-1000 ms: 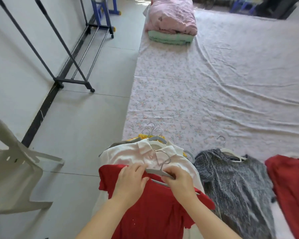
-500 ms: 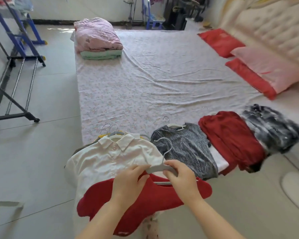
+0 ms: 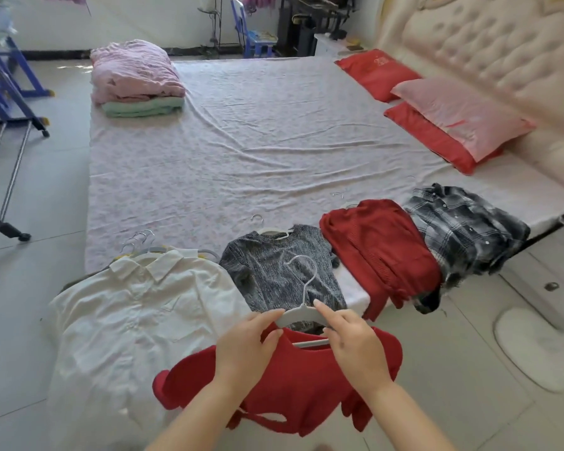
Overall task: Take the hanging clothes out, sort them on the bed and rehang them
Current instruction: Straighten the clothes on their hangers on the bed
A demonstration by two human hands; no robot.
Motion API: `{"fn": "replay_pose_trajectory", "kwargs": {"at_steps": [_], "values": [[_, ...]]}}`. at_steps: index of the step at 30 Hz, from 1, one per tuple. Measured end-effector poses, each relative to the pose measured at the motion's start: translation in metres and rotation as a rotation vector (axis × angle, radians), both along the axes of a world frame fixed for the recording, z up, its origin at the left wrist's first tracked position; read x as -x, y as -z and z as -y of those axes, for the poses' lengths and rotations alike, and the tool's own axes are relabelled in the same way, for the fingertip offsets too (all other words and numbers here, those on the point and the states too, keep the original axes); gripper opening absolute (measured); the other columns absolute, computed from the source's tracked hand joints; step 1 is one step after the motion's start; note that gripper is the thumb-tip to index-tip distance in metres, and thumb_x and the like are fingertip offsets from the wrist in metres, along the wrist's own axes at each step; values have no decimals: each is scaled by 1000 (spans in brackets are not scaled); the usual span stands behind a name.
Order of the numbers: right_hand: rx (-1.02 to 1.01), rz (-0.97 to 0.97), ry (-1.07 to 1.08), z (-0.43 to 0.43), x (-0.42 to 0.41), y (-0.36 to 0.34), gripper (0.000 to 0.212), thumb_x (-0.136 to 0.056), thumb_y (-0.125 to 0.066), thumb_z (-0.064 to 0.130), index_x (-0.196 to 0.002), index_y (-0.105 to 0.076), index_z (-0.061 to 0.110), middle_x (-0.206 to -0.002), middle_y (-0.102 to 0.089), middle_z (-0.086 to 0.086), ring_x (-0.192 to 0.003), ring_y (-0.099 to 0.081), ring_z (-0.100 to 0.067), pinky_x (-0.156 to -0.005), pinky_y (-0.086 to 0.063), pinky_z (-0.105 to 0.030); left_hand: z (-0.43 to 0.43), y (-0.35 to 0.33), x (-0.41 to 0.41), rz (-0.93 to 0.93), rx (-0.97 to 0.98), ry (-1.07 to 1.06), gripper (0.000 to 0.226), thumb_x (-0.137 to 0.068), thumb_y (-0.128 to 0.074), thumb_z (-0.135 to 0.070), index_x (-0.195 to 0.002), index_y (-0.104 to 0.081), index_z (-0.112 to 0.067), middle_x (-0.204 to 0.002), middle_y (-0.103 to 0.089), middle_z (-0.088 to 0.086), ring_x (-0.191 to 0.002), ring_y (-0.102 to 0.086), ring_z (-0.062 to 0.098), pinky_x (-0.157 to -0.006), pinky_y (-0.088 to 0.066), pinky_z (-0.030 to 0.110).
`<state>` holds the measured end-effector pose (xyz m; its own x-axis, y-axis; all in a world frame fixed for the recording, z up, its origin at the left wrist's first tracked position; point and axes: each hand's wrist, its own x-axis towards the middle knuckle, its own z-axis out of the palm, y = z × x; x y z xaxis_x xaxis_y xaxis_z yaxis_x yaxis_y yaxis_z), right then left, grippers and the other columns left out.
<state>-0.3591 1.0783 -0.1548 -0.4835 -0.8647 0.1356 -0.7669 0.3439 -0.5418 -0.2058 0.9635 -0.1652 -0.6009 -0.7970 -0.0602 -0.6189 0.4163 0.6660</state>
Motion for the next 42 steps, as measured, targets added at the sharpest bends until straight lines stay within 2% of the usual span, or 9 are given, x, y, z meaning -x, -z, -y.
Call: {"fn": "replay_pose_trajectory", "kwargs": {"at_steps": [3,7,10,14,23,30,34,39,42], "values": [[-2,17,-25,-18,51,0,52,-80,-66,4,-125,-58,29,-81,-59,2,-72,-60,-18,-66,-51,-33,-25,0,45,-5,-3,-30,32,-86,-60,-37,-116,-57,-46,-103,-62,-17,-95,-57,5,-76,-40,21],[11,16,-60,-24,105,-4,50,-80,-66,4,-123,-60,29,-83,-61,0,-74,-61,-21,-66,-52,-36,-38,-4,93,-22,-17,-53,33,-86,-60,-33,-118,-58,-41,-100,-60,-16,-94,-56,5,-69,-32,12],[23,9,-98,-12,134,-4,48,-80,-67,4,-122,-61,27,-83,-61,-1,-75,-61,-22,-68,-53,-38,-32,-5,118,-50,-29,-96,33,-86,-61,-31,-117,-59,-41,-100,-61,-15,-94,-57,6,-74,-40,18],[14,-3,-135,20,164,2,50,-80,-66,4,-123,-60,29,-83,-60,-1,-76,-61,-22,-69,-52,-38,-8,1,145,-74,-45,-138,33,-85,-62,-27,-116,-61,-36,-103,-63,-10,-98,-58,11,-82,-46,29],[-45,14,-145,112,217,18,51,-82,-63,3,-124,-58,29,-86,-59,-1,-78,-59,-21,-71,-52,-37,81,19,196,-92,-97,-155,33,-85,-62,-27,-116,-61,-37,-99,-63,-10,-91,-58,11,-77,-46,29],[-111,61,-197,186,240,34,52,-84,-60,6,-128,-54,34,-90,-57,0,-81,-58,-21,-74,-51,-38,151,31,214,-42,-91,-193,34,-84,-63,-26,-117,-61,-35,-97,-62,-11,-91,-57,10,-74,-41,24],[-170,102,-250,226,257,52,51,-85,-58,7,-128,-53,35,-92,-57,0,-83,-58,-22,-76,-50,-39,183,45,226,2,-124,-230,32,-85,-62,-26,-116,-61,-35,-93,-61,-9,-87,-57,12,-74,-43,27],[-239,201,-342,274,273,84,52,-86,-56,5,-128,-53,35,-89,-53,3,-85,-55,-18,-78,-47,-34,216,68,240,64,-183,-330,32,-86,-61,-25,-116,-61,-34,-98,-62,-9,-93,-57,11,-79,-46,30],[-279,262,-378,302,282,105,54,-86,-55,3,-129,-51,35,-89,-50,4,-84,-52,-13,-79,-44,-25,237,83,249,88,-197,-389,33,-86,-61,-21,-118,-61,-29,-104,-63,-7,-100,-58,12,-84,-43,28]]}}
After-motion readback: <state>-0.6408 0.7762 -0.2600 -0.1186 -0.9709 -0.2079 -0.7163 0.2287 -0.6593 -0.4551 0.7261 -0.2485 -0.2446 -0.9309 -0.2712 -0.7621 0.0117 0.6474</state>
